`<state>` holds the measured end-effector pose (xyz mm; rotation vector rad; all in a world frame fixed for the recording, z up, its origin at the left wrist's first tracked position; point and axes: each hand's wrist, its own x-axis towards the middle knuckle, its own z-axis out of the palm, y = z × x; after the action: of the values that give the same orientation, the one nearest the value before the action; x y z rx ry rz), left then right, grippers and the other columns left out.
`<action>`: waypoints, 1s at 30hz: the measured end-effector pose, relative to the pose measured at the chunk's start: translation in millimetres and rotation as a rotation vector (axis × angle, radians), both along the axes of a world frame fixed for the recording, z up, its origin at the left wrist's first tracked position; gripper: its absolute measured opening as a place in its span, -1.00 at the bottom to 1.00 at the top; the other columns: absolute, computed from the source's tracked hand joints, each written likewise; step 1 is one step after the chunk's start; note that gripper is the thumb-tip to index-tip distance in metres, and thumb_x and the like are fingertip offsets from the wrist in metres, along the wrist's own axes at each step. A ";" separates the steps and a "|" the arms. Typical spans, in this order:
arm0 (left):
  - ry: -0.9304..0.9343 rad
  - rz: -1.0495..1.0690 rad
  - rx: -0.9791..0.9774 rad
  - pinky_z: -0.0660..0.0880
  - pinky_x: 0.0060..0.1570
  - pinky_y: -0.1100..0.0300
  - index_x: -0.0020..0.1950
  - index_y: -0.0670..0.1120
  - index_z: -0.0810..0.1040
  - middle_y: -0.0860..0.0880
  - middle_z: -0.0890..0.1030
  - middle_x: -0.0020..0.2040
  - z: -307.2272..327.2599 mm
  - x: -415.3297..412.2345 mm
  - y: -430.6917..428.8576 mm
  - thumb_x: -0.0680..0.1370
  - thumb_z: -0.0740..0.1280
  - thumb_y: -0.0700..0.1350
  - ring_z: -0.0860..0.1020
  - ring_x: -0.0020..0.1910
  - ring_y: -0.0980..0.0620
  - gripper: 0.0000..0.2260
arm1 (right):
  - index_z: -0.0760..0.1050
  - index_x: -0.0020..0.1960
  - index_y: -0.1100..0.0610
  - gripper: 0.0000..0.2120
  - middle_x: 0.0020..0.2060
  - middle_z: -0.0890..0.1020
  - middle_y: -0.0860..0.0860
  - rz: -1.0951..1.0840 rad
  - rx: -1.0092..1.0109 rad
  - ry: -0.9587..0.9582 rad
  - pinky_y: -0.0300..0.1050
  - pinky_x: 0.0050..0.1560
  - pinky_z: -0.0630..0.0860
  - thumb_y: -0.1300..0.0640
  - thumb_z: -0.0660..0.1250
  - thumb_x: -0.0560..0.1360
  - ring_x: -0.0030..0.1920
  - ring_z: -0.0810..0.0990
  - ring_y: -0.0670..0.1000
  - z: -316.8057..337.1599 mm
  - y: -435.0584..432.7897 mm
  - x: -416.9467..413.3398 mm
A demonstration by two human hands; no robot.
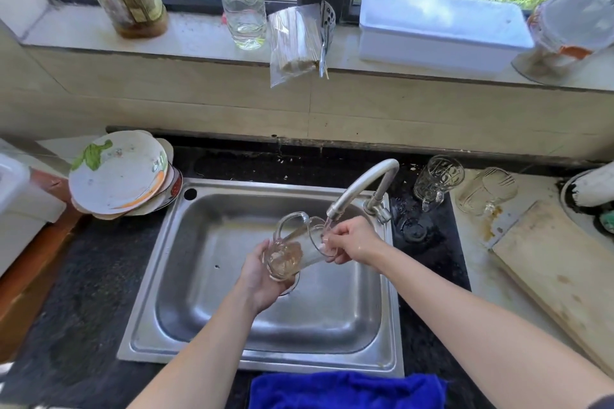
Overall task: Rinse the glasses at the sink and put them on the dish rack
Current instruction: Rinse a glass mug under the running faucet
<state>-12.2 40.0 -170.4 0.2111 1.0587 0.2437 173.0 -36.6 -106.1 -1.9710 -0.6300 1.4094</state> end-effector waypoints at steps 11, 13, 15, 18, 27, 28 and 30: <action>0.030 -0.186 0.007 0.53 -0.26 0.06 0.13 -0.18 0.53 -0.24 0.60 -0.05 5.2 -3.4 8.0 0.59 0.15 0.11 0.55 -0.21 -0.18 -0.61 | 0.60 -0.14 0.26 -0.88 -0.29 0.68 0.18 0.130 0.045 -0.080 -0.20 -0.41 0.55 0.21 0.39 0.53 -0.34 0.67 0.05 15.0 11.2 3.7; -0.009 -0.120 0.067 0.46 -0.20 0.07 0.04 -0.14 0.54 -0.21 0.63 -0.07 7.7 -2.5 8.2 0.58 0.18 0.04 0.54 -0.19 -0.16 -0.72 | 0.58 -0.21 0.26 -0.84 -0.36 0.66 0.15 0.085 0.030 -0.018 -0.23 -0.42 0.57 0.26 0.37 0.54 -0.39 0.65 0.02 15.7 8.0 0.1; 0.006 -0.110 0.118 0.40 -0.35 0.17 0.03 -0.11 0.54 -0.15 0.62 -0.12 10.4 -1.7 7.9 0.58 0.18 0.02 0.50 -0.26 -0.10 -0.76 | 0.55 -0.23 0.28 -0.84 -0.40 0.64 0.14 0.045 -0.002 0.045 -0.24 -0.43 0.56 0.31 0.34 0.54 -0.42 0.65 -0.01 15.7 2.7 -2.8; 0.054 -0.146 0.127 0.36 -0.42 0.24 0.16 -0.08 0.52 -0.14 0.58 -0.07 9.3 -2.3 7.6 0.60 0.15 0.09 0.46 -0.29 -0.07 -0.69 | 0.57 -0.20 0.25 -0.87 -0.30 0.67 0.15 0.116 -0.056 -0.019 -0.18 -0.40 0.55 0.22 0.39 0.50 -0.35 0.67 0.02 15.8 1.6 -2.5; 0.065 -0.277 0.092 0.53 -0.27 0.13 0.16 -0.09 0.55 -0.18 0.62 -0.02 8.4 -5.3 12.8 0.58 0.18 0.14 0.57 -0.19 -0.14 -0.63 | 0.62 -0.20 0.14 -0.85 -0.28 0.70 0.06 0.173 0.075 -0.203 0.02 -0.16 0.59 0.10 0.43 0.51 -0.21 0.65 0.08 18.7 12.3 1.8; 0.020 -0.240 0.093 0.52 -0.18 0.07 0.19 -0.11 0.53 -0.20 0.61 0.05 7.9 -5.6 13.0 0.58 0.16 0.14 0.56 -0.12 -0.16 -0.62 | 0.60 -0.25 0.17 -0.81 -0.31 0.69 0.09 0.144 0.076 -0.180 -0.05 -0.25 0.58 0.14 0.42 0.52 -0.29 0.64 0.05 17.8 10.9 0.9; -0.042 -0.155 0.124 0.45 -0.11 0.04 0.24 -0.09 0.49 -0.19 0.59 0.09 9.0 -5.5 10.6 0.58 0.16 0.10 0.55 -0.08 -0.14 -0.64 | 0.57 -0.24 0.25 -0.81 -0.36 0.64 0.14 0.074 0.056 -0.099 -0.22 -0.39 0.54 0.22 0.39 0.53 -0.41 0.63 -0.03 16.4 6.8 -1.1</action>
<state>-17.7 50.6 -161.4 0.3965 0.9809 0.1730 171.9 -29.8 -89.6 -2.0008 -0.7856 1.3295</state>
